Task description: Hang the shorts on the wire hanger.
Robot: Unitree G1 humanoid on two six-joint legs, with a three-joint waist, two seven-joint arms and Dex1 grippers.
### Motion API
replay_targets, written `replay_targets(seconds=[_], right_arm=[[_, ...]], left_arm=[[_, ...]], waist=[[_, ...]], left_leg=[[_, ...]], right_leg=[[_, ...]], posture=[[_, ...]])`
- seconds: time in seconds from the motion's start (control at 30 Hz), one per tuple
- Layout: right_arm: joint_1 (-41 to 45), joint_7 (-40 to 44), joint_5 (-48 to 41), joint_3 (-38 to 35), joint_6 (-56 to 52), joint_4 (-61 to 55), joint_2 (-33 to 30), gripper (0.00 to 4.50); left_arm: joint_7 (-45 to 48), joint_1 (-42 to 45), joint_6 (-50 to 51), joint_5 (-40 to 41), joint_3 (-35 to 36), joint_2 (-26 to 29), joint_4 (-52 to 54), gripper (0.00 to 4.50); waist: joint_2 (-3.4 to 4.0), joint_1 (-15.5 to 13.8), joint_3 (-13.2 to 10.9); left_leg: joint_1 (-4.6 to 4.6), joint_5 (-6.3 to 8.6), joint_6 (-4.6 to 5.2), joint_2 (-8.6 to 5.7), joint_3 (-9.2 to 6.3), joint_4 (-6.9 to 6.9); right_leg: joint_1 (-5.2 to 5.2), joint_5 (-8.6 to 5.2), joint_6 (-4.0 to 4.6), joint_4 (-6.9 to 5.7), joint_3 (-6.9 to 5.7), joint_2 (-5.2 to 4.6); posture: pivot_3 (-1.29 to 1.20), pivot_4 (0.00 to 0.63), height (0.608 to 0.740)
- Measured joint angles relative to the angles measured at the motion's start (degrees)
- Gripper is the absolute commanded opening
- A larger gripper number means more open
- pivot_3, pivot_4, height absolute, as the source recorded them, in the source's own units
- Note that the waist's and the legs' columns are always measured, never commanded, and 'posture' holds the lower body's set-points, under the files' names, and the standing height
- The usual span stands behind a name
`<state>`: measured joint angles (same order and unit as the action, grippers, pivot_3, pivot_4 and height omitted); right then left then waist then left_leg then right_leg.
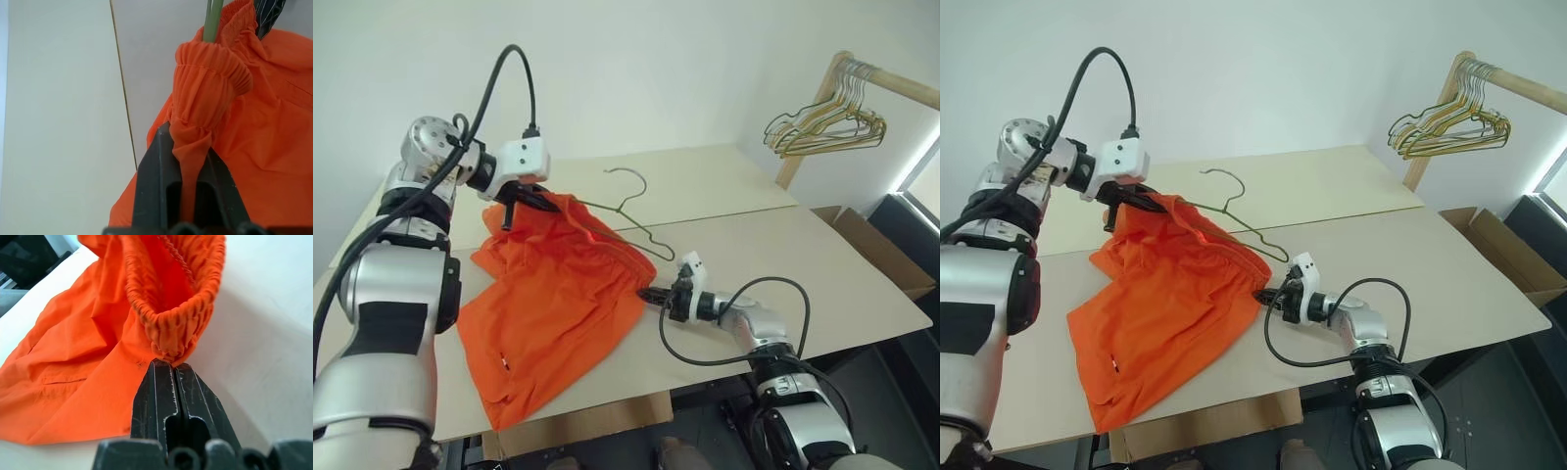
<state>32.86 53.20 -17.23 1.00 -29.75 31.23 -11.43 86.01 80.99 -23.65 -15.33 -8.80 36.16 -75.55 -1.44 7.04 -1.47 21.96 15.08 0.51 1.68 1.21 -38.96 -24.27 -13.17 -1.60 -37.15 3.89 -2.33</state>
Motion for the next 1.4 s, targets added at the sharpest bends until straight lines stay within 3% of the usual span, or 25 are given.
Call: replay_targets(seconds=[0.23,0.47,0.83,1.07,1.4], right_arm=[[0.3,-1.5,-1.1,-2.0,-1.3,0.3,-0.9,0.06],[3.2,0.4,-4.8,-5.1,-5.6,1.3,-6.7,0.06],[2.1,4.7,-5.6,-3.7,-7.7,-0.5,-10.4,0.06],[2.1,5.3,-5.5,-3.2,-7.7,-0.4,-10.9,0.06],[2.1,5.3,-5.3,-1.9,-7.4,-0.4,-11.0,0.06]], left_arm=[[3.9,0.0,0.0,2.2,1.3,1.2,0.3,0.00],[6.2,-0.2,-1.6,6.0,-1.1,4.1,0.5,0.00],[6.0,-1.1,-3.8,4.5,-1.2,4.5,0.8,0.00],[6.2,-1.1,-0.9,8.8,0.3,4.3,0.9,0.00],[1.3,-3.1,-6.4,1.1,-4.8,5.8,1.3,0.00]], waist=[[0.00,0.0,0.0],[0.00,0.0,0.0],[0.00,0.0,0.0],[0.00,0.0,0.0],[0.00,-0.2,0.0]], left_leg=[[0.05,0.00,0.00,0.00,0.00,0.01],[0.02,0.00,0.01,0.01,-0.01,0.01],[0.03,0.00,0.01,0.00,0.00,-0.02],[0.03,0.00,0.01,0.00,0.00,-0.02],[0.02,0.00,0.01,0.00,0.00,-0.03]], right_leg=[[0.00,0.00,0.00,-0.01,-0.01,-0.01],[0.01,0.00,0.00,0.02,-0.02,-0.01],[0.00,0.00,-0.01,0.02,-0.02,-0.01],[-0.01,-0.01,-0.01,0.02,-0.02,-0.01],[-0.01,0.00,0.00,0.01,-0.01,-0.01]], posture=[[-0.03,0.000,0.740],[-0.03,0.000,0.740],[-0.03,0.000,0.740],[-0.03,0.000,0.740],[-0.03,0.000,0.740]])
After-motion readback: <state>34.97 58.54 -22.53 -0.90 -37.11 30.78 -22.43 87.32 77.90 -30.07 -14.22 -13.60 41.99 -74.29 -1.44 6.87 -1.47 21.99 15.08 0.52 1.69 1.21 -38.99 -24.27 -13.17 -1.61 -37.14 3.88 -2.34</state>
